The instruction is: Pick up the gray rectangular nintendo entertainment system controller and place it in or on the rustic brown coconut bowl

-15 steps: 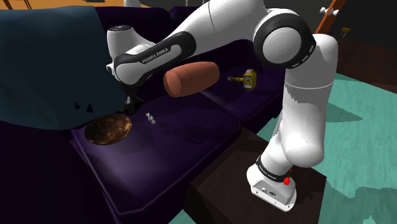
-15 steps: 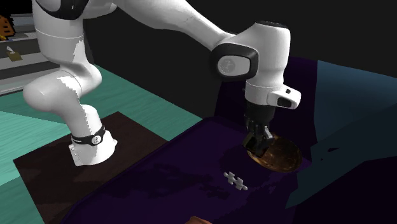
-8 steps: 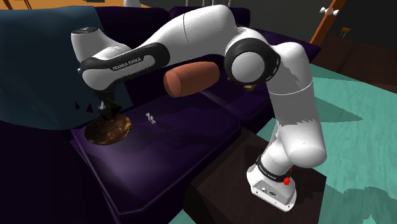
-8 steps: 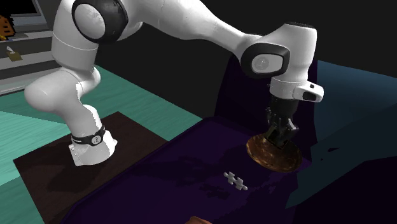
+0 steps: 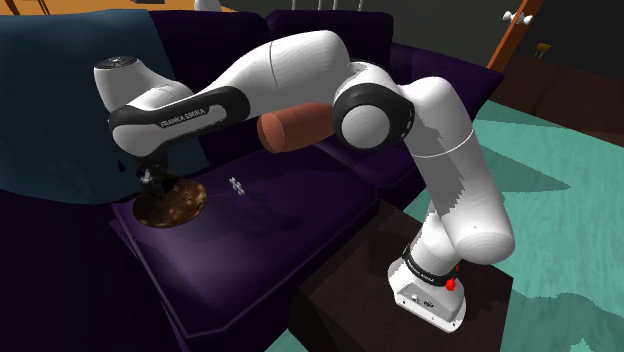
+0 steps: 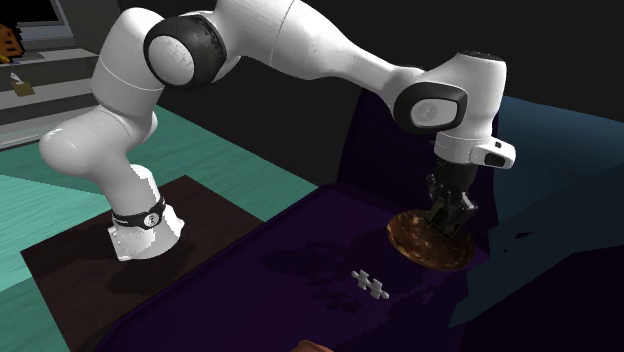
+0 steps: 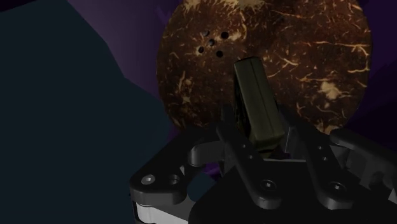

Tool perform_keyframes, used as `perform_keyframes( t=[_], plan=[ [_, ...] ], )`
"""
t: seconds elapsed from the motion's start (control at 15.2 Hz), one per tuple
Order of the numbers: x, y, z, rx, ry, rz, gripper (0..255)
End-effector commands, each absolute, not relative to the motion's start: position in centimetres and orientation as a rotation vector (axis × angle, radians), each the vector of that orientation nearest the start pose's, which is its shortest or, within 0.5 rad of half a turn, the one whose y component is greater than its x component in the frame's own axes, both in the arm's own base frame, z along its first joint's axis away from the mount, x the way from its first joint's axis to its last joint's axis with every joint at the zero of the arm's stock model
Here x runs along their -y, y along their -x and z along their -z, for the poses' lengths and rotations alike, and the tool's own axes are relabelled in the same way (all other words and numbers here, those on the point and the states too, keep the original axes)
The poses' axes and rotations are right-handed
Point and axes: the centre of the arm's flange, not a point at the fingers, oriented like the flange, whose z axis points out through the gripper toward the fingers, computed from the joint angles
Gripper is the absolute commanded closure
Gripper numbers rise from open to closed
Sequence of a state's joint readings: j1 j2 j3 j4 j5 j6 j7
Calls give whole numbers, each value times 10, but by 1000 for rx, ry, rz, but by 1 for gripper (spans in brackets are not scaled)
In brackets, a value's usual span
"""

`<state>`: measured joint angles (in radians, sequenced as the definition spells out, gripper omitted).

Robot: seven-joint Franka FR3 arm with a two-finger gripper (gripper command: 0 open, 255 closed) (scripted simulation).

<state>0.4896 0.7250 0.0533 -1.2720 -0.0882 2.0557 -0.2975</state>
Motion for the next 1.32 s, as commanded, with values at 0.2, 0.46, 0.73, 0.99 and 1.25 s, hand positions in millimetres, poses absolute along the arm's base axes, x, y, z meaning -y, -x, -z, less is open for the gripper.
perform_keyframes(
  t=[0.2,0.46,0.73,0.99,1.25],
  plan=[
    [-374,-650,-304,1331,2884,104,255],
    [-374,-650,-297,1331,2884,104,255],
    [-374,-650,-297,1331,2884,104,255],
    [-374,-650,-297,1331,2884,104,0],
    [-374,-649,-310,1331,2884,104,0]
  ],
)
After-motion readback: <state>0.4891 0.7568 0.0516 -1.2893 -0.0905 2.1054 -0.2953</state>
